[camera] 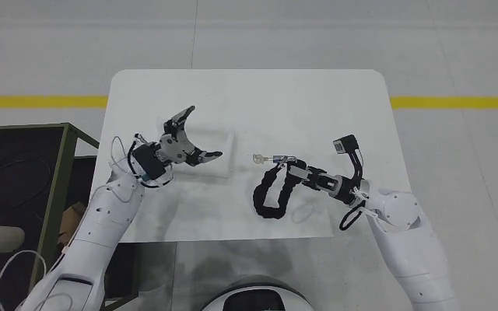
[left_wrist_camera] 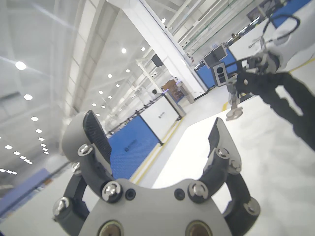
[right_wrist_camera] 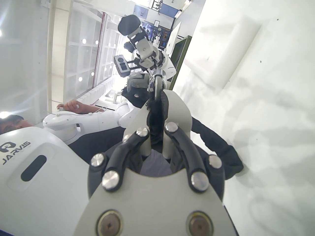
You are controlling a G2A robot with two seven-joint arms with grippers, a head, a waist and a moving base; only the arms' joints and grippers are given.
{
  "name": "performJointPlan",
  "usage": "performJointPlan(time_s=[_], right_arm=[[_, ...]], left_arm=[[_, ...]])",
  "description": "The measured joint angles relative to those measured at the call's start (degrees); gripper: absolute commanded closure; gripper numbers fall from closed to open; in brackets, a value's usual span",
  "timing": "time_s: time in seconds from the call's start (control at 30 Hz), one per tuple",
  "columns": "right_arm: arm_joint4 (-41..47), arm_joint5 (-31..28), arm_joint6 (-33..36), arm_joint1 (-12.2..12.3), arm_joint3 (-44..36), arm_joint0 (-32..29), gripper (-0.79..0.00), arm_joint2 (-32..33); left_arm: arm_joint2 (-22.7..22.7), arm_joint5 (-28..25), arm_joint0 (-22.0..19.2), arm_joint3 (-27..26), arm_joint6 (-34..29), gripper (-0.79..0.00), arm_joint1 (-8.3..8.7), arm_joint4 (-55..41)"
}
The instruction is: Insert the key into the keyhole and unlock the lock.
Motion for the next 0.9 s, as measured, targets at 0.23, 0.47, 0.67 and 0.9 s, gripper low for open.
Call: performJointPlan(time_s=[0.23,0.47,0.67,0.9], right_arm=[[-0.7,0.0,-0.6,0.1,-0.4,0.9,0.0,0.3],[-0.5,1.2,0.8,0.2,-1.0,1.2,0.0,-0.3],[-0.5,1.1,0.7,0.2,-1.0,1.1,0.0,-0.3],[-3.1,-0.4,-8.6,-0.1,-2.2,-0.6,0.0,0.9]], left_arm=[[1.2,-25.8,-0.9,-4.0,-27.9,-0.785,2.03,-31.5],[3.4,-25.1,-3.7,-1.5,-41.8,-0.785,3.91,-49.7],[3.4,-25.1,-3.5,-1.5,-39.7,-0.785,3.87,-47.3],[8.5,-25.8,-0.8,-3.2,-58.3,-0.785,4.09,-68.0]])
